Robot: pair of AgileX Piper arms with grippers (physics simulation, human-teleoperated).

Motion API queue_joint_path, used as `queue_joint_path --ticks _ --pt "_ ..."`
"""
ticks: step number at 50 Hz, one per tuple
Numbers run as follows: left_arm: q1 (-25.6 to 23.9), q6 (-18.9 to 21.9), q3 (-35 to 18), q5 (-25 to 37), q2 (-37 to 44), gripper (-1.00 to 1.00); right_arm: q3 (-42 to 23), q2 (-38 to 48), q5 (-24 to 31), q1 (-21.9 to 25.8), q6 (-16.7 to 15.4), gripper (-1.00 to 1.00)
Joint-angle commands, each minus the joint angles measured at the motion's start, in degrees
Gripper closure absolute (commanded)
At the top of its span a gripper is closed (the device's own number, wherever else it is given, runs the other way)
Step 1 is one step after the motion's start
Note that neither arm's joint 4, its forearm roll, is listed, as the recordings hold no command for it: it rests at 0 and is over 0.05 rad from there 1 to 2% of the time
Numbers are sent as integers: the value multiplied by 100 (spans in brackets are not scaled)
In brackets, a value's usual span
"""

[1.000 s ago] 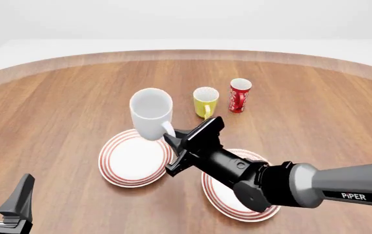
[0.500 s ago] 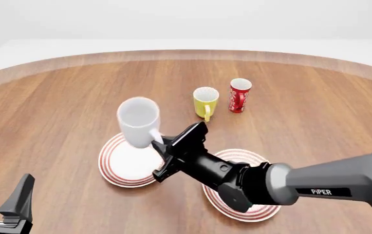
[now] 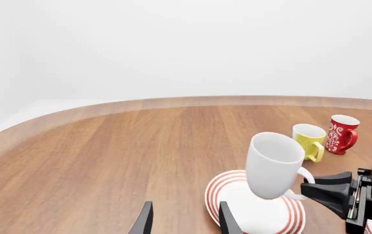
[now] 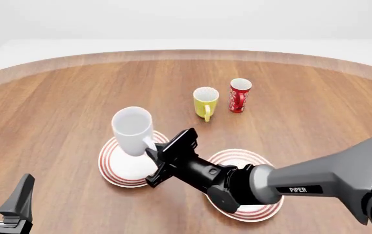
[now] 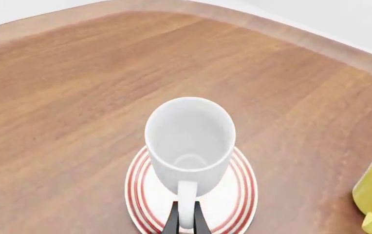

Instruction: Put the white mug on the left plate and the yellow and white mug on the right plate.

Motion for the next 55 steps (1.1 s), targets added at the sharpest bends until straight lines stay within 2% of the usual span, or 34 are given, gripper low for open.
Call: queue_joint_path --ticks 1,55 --pt "0 0 0 0 0 -100 -89 154 15 46 46 100" --pt "0 0 0 0 0 -100 -322 745 82 -7 92 100"
